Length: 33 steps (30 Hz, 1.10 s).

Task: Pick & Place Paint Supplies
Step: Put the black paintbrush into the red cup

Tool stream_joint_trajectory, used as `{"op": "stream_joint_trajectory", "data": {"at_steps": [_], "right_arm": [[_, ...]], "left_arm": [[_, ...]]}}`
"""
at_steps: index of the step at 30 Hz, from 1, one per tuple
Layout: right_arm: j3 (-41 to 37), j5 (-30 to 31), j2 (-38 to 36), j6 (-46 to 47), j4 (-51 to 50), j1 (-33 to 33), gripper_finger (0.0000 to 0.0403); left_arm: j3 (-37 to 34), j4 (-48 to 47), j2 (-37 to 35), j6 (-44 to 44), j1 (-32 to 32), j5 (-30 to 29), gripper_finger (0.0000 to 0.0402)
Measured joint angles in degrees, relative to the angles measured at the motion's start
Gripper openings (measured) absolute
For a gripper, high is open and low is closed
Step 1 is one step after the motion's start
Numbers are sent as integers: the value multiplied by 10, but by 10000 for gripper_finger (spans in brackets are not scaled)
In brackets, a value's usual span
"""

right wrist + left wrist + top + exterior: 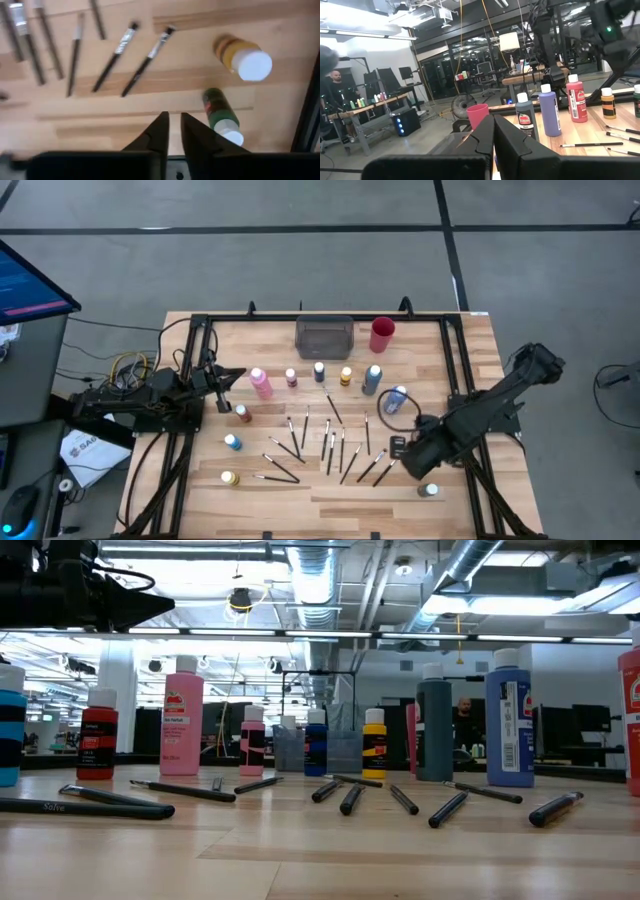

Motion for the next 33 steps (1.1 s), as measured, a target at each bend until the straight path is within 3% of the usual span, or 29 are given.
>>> {"op": "stream_joint_trajectory", "data": {"at_steps": [6, 10, 26, 33], "right_arm": [[0, -15, 67, 20, 7, -35, 114], [0, -15, 98, 21, 7, -70, 135], [0, -34, 201, 28, 32, -107, 120], [-6, -44, 226, 35, 44, -114, 139]], "left_arm": [[0, 1, 0, 0, 0, 0, 3], [0, 2, 0, 0, 0, 0, 3], [0, 4, 0, 0, 0, 0, 3], [0, 3, 0, 0, 0, 0, 3]]}}
